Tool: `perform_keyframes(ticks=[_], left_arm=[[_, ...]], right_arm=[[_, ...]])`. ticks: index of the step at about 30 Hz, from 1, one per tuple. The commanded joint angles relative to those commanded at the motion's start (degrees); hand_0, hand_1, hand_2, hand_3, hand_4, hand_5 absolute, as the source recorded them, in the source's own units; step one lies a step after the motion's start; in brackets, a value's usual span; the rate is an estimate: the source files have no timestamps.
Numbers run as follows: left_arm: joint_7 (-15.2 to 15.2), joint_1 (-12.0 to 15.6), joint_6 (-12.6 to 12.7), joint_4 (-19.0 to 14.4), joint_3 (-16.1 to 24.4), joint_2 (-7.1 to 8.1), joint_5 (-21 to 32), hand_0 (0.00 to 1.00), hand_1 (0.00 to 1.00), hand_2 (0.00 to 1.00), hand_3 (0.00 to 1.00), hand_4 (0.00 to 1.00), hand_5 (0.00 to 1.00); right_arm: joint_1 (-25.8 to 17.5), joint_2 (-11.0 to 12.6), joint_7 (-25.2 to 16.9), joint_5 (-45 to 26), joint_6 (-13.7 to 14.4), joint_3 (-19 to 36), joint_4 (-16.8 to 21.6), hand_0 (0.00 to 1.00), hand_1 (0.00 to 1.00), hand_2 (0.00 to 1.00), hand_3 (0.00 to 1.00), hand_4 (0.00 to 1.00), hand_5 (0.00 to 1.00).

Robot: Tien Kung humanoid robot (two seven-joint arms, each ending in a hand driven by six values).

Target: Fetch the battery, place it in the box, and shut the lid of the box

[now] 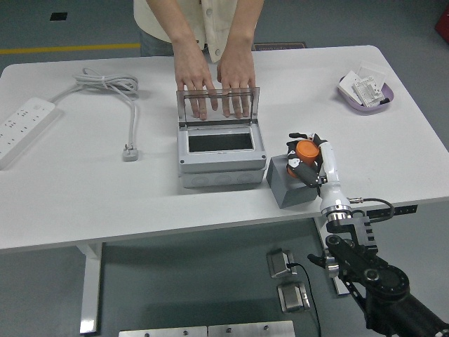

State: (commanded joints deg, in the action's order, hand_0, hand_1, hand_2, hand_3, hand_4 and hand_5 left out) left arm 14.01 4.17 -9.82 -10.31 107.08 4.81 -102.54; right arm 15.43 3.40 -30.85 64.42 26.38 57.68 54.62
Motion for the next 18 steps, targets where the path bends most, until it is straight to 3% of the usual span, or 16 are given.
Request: perform_keyframes(ticks=[12, 13, 18], left_arm=[[0.1, 0.0, 0.1, 0.0, 0.0, 0.08, 0.1, 0.607, 0.674, 0.698, 0.726, 0.707, 0.42], [0.1, 0.0, 0.1, 0.0, 0.0, 0.08, 0.1, 0.608, 0.674, 0.696, 0.729, 0.71, 0.423], [0.2, 0.0, 0.2, 0.0, 0.0, 0.17, 0.1, 0.608, 0.674, 0.696, 0.729, 0.71, 0.423]], right_arm=[[1.2, 0.4, 1.3, 0.2, 1.7, -1.1, 1.9, 0.545, 0.465, 0.445, 0.443, 0.021, 0.002], [1.3, 0.4, 1.3, 0.2, 1.8, -1.1, 2.0, 0.46, 0.396, 0.393, 0.356, 0.002, 0.002], [2.0, 0.8, 1.7, 0.6, 2.2, -1.2, 2.4, 0.46, 0.396, 0.393, 0.356, 0.002, 0.002]])
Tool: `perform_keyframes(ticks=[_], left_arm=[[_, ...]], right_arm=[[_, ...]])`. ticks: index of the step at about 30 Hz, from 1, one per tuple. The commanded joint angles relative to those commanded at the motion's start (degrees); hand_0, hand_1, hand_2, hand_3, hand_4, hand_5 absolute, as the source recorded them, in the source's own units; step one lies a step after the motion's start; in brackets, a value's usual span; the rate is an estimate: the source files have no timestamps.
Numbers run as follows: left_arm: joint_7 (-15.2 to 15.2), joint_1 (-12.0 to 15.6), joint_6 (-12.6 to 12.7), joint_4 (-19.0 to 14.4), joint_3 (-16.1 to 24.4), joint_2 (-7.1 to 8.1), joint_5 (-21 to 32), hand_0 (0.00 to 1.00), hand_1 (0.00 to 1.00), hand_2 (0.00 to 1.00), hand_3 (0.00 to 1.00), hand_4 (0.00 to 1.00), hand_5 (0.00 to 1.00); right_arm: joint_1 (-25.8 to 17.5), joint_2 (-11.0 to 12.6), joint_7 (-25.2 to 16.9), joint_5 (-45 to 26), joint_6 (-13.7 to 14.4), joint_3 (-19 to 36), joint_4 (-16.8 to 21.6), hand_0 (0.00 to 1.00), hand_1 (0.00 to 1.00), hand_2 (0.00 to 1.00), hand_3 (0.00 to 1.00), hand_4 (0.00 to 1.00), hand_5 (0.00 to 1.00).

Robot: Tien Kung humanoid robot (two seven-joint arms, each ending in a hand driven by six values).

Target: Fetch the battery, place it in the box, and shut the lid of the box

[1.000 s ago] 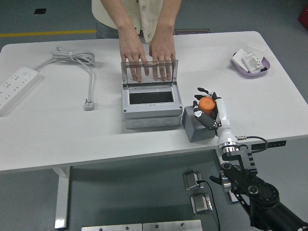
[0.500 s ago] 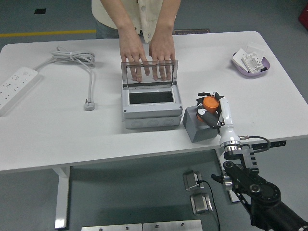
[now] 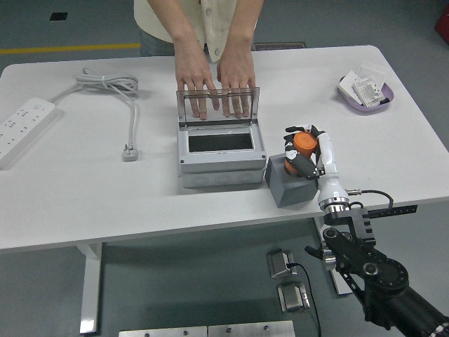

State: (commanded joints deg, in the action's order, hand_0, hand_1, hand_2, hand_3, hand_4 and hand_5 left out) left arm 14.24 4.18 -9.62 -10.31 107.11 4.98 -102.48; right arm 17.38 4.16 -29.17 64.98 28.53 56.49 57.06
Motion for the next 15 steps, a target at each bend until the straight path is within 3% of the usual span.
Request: perform_keyframes(ticks=[1, 5, 6, 7, 12, 13, 15], left_arm=[[0.0, 0.0, 0.0, 0.0, 0.0, 0.04, 0.0, 0.607, 0.674, 0.698, 0.73, 0.712, 0.424], [0.2, 0.1, 0.2, 0.0, 0.1, 0.27, -0.2, 0.607, 0.674, 0.698, 0.73, 0.712, 0.424], [0.2, 0.2, 0.2, 0.0, 0.2, 0.37, -0.2, 0.607, 0.674, 0.698, 0.73, 0.712, 0.424], [0.3, 0.2, 0.2, 0.0, 0.2, 0.48, -0.2, 0.608, 0.673, 0.698, 0.732, 0.715, 0.429], [0.5, 0.6, 0.4, 0.0, 0.3, 1.2, 0.3, 0.608, 0.673, 0.698, 0.732, 0.715, 0.429], [0.6, 0.7, 0.5, 0.0, 0.3, 1.3, 0.4, 0.609, 0.673, 0.698, 0.731, 0.715, 0.434], [0.9, 0.8, 0.6, 0.0, 0.3, 1.46, 0.6, 0.609, 0.673, 0.698, 0.731, 0.715, 0.434]], right_arm=[[0.2, 0.1, 0.2, 0.1, 0.1, 0.0, 0.2, 0.395, 0.314, 0.365, 0.331, 0.002, 0.002], [1.1, 0.6, 1.4, 1.8, 0.8, -0.1, 1.2, 0.395, 0.314, 0.365, 0.331, 0.002, 0.002], [1.5, 0.9, 2.2, 2.8, 1.3, -0.1, 1.6, 0.395, 0.314, 0.365, 0.331, 0.002, 0.002], [1.9, 1.1, 3.1, 4.0, 1.9, -0.1, 1.9, 0.368, 0.247, 0.364, 0.327, 0.002, 0.002], [4.7, 2.7, 8.2, 11.0, 4.2, 0.1, 4.1, 0.368, 0.247, 0.364, 0.327, 0.002, 0.002], [5.3, 2.9, 9.2, 12.4, 4.3, 0.1, 4.5, 0.286, 0.207, 0.367, 0.323, 0.002, 0.002], [6.7, 3.5, 11.4, 15.5, 4.4, -0.2, 5.2, 0.286, 0.207, 0.367, 0.323, 0.002, 0.002]])
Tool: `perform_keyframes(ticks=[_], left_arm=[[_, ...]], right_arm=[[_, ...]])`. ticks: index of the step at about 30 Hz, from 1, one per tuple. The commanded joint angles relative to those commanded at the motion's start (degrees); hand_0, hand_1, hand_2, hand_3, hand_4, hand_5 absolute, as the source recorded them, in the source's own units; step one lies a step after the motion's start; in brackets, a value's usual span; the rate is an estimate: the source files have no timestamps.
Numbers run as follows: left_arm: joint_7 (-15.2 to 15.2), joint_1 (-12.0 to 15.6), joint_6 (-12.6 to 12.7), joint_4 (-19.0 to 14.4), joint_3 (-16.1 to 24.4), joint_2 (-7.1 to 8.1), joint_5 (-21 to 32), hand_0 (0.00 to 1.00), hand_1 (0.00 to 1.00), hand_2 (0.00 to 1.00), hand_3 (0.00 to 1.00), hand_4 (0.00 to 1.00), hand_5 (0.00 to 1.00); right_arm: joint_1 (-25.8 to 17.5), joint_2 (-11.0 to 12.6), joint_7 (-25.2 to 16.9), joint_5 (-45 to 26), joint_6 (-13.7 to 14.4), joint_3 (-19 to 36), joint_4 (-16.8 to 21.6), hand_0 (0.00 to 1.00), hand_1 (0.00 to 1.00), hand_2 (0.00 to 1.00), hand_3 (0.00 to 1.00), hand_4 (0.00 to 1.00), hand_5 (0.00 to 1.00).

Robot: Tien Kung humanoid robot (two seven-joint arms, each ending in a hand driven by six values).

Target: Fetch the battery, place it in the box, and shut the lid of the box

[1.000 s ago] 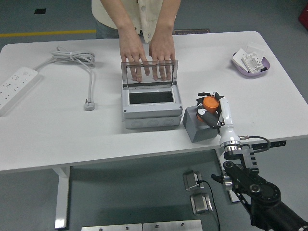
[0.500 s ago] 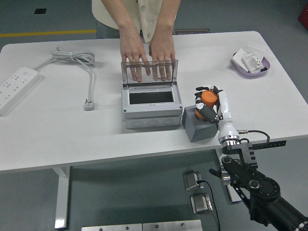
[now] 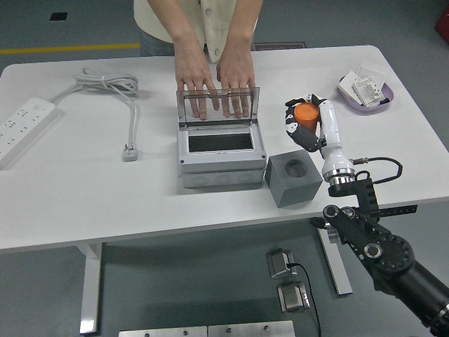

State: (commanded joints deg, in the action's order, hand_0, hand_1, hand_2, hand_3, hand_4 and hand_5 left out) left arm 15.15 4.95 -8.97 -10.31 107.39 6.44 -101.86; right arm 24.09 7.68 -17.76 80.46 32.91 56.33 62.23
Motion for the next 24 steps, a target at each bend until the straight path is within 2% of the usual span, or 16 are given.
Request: perform_keyframes(ticks=[3, 4, 8, 10, 15, 18, 24], left_arm=[[0.3, 0.1, 0.1, 0.0, -0.1, 0.18, 0.3, 0.609, 0.673, 0.698, 0.731, 0.715, 0.434], [0.4, 0.1, 0.1, 0.0, -0.1, 0.22, 0.3, 0.607, 0.673, 0.698, 0.731, 0.717, 0.441], [0.5, -0.1, 0.1, 0.0, -0.1, 0.43, 0.3, 0.607, 0.673, 0.698, 0.731, 0.717, 0.441], [0.6, -0.1, 0.1, 0.0, 0.0, 0.59, 0.3, 0.602, 0.673, 0.697, 0.731, 0.718, 0.444], [0.8, -0.2, 0.1, 0.0, 0.1, 0.85, 0.2, 0.602, 0.673, 0.697, 0.731, 0.718, 0.444], [1.0, -0.2, 0.1, 0.0, 0.2, 1.0, 0.2, 0.602, 0.672, 0.696, 0.731, 0.716, 0.449], [1.2, -0.2, 0.1, 0.0, 0.3, 1.06, 0.0, 0.602, 0.673, 0.696, 0.729, 0.714, 0.453]], right_arm=[[2.6, 0.6, 3.6, 5.2, -0.4, -1.1, 0.8, 0.286, 0.207, 0.367, 0.323, 0.002, 0.002], [3.2, 0.7, 4.6, 6.7, -0.7, -1.5, 0.9, 0.127, 0.189, 0.371, 0.312, 0.002, 0.002], [6.1, 0.1, 9.3, 13.6, -2.8, -3.0, 0.9, 0.127, 0.189, 0.371, 0.312, 0.002, 0.002], [7.7, -1.4, 12.7, 18.8, -5.5, -2.6, 0.7, 0.088, 0.176, 0.374, 0.308, 0.002, 0.002], [9.6, -5.0, 19.2, 29.6, -9.2, -1.7, -1.7, 0.088, 0.176, 0.374, 0.308, 0.002, 0.002], [10.5, -6.3, 21.5, 35.7, -9.5, -2.3, -3.7, 0.092, 0.176, 0.373, 0.301, 0.002, 0.002], [12.3, -7.7, 22.3, 44.7, -8.7, -3.8, -7.2, 0.096, 0.175, 0.372, 0.293, 0.002, 0.002]])
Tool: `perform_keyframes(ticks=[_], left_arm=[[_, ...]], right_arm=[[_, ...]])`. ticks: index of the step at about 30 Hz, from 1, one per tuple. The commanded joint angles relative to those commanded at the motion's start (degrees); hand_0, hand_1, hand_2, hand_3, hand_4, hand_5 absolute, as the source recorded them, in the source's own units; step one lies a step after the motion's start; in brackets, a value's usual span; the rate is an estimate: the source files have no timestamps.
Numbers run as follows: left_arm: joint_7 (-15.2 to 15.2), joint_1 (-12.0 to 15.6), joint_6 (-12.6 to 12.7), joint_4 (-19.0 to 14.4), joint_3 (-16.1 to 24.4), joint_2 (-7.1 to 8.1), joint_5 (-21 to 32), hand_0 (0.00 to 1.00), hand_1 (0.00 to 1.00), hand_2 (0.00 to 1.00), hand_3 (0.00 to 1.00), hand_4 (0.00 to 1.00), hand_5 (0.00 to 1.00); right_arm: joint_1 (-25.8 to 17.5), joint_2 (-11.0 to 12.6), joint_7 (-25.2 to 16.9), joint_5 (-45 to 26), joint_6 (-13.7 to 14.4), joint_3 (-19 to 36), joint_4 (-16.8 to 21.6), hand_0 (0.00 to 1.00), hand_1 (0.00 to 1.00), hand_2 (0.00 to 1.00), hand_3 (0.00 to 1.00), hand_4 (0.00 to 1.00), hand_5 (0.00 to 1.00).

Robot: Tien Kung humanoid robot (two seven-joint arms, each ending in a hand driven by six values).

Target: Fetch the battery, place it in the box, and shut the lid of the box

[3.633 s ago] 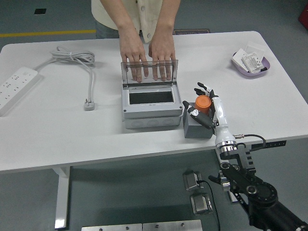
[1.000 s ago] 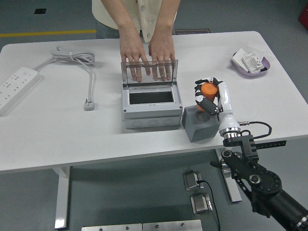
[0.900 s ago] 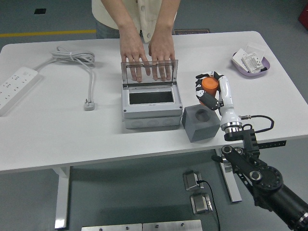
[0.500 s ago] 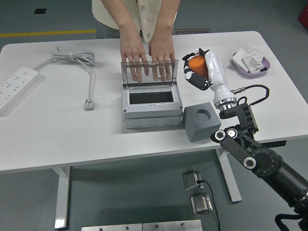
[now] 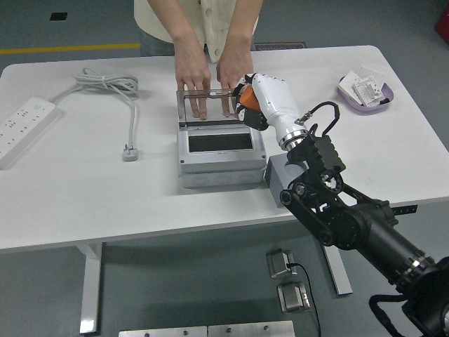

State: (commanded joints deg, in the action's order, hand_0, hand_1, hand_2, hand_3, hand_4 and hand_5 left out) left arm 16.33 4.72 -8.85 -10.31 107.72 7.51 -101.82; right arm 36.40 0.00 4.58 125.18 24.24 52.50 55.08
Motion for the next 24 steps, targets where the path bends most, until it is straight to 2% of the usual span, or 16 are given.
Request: perform_keyframes(ticks=[4, 10, 17, 24], left_arm=[[0.0, -0.3, -0.1, 0.0, 0.2, -0.09, -0.3, 0.6, 0.672, 0.696, 0.73, 0.714, 0.454], [-0.1, -0.7, -0.2, 0.0, 0.5, -0.13, -0.8, 0.599, 0.673, 0.696, 0.731, 0.713, 0.456], [0.1, -0.8, -0.2, 0.0, 0.5, -0.16, -1.0, 0.599, 0.673, 0.697, 0.731, 0.712, 0.459], [0.2, -0.9, -0.3, 0.0, 0.5, -0.14, -1.2, 0.599, 0.673, 0.696, 0.73, 0.71, 0.463]], right_arm=[[0.9, 0.0, -0.3, 2.2, 0.8, -1.5, -1.9, 0.097, 0.175, 0.366, 0.283, 0.002, 0.002], [2.1, 0.0, -1.4, 1.1, 1.9, -4.6, -4.6, 0.097, 0.174, 0.365, 0.281, 0.002, 0.002], [4.2, 0.0, -3.6, -3.2, 3.2, -9.7, -9.2, 0.097, 0.175, 0.365, 0.279, 0.002, 0.002], [5.6, 0.0, -7.3, -10.9, 6.0, -14.7, -11.2, 0.102, 0.175, 0.364, 0.275, 0.002, 0.002]])
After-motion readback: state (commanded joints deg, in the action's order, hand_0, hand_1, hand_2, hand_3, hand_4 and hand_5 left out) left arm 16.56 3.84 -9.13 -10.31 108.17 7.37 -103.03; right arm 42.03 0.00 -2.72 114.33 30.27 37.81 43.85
